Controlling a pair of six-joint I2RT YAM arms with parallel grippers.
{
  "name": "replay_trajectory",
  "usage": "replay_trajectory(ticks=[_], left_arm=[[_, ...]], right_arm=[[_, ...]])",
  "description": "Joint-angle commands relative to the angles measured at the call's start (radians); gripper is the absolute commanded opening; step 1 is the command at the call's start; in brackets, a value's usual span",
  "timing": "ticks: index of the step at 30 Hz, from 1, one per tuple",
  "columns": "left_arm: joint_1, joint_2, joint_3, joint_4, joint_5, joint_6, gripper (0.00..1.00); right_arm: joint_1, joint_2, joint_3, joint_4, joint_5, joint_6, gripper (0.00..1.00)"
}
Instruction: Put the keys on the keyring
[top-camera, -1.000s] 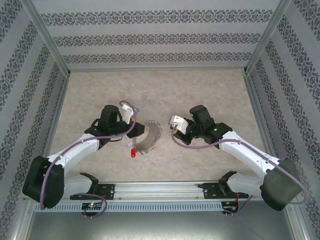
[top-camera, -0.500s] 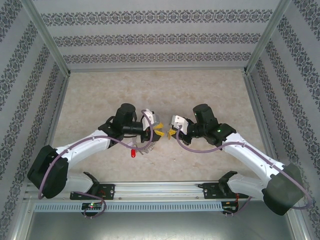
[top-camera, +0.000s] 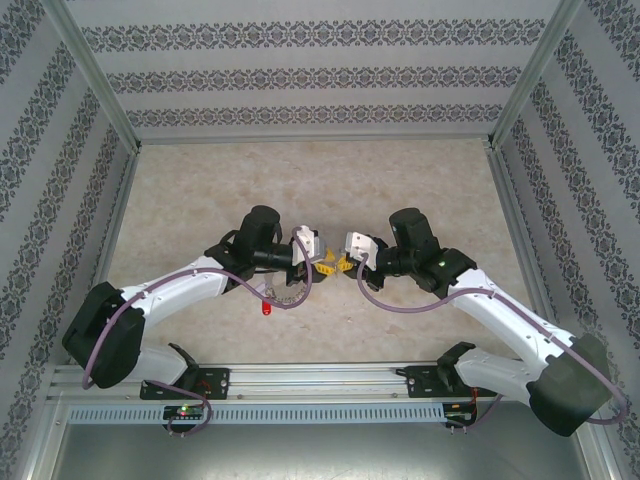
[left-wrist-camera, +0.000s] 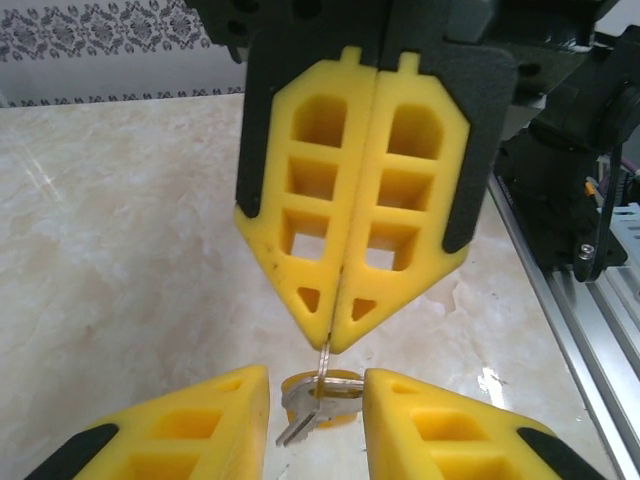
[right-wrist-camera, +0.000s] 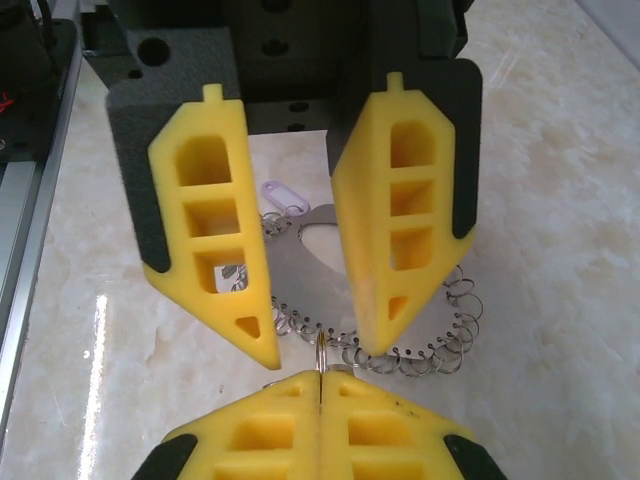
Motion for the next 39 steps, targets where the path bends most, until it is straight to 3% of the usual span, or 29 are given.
replay_trajectory(ticks=[1,7,13,15,20,39], left_arm=[[-0.012,0.009,0.018,0.020,-0.003,0.020,0.27],[-0.015,0.025,0.029,0.021,0.028,0.014,0.00],[-0.015,-0.002,0.005,0.055,0.019,0.007,0.00],[-0.013,-0.014,-0.005,0.097,0.038,-0.020,0.00],[-0.009,-0.026,-0.037,0.248,0.071,-0.126,0.00],[-0.010,-0.024,-0.007,0.191,0.116,-0.102,0.00]], right_arm=[[-0.006,-0.018,-0.012,0.010,-0.038,-0.019,0.00],[-0.006,-0.014,-0.006,0.014,-0.038,-0.018,0.00],[-0.008,-0.032,-0.014,0.019,-0.012,0.006,0.01],[-0.016,-0.043,-0.027,0.029,-0.007,0.027,0.17],[-0.098,-0.057,-0.063,0.105,-0.129,0.159,0.32],[-0.047,-0.083,-0.038,0.082,-0.135,0.068,0.23]])
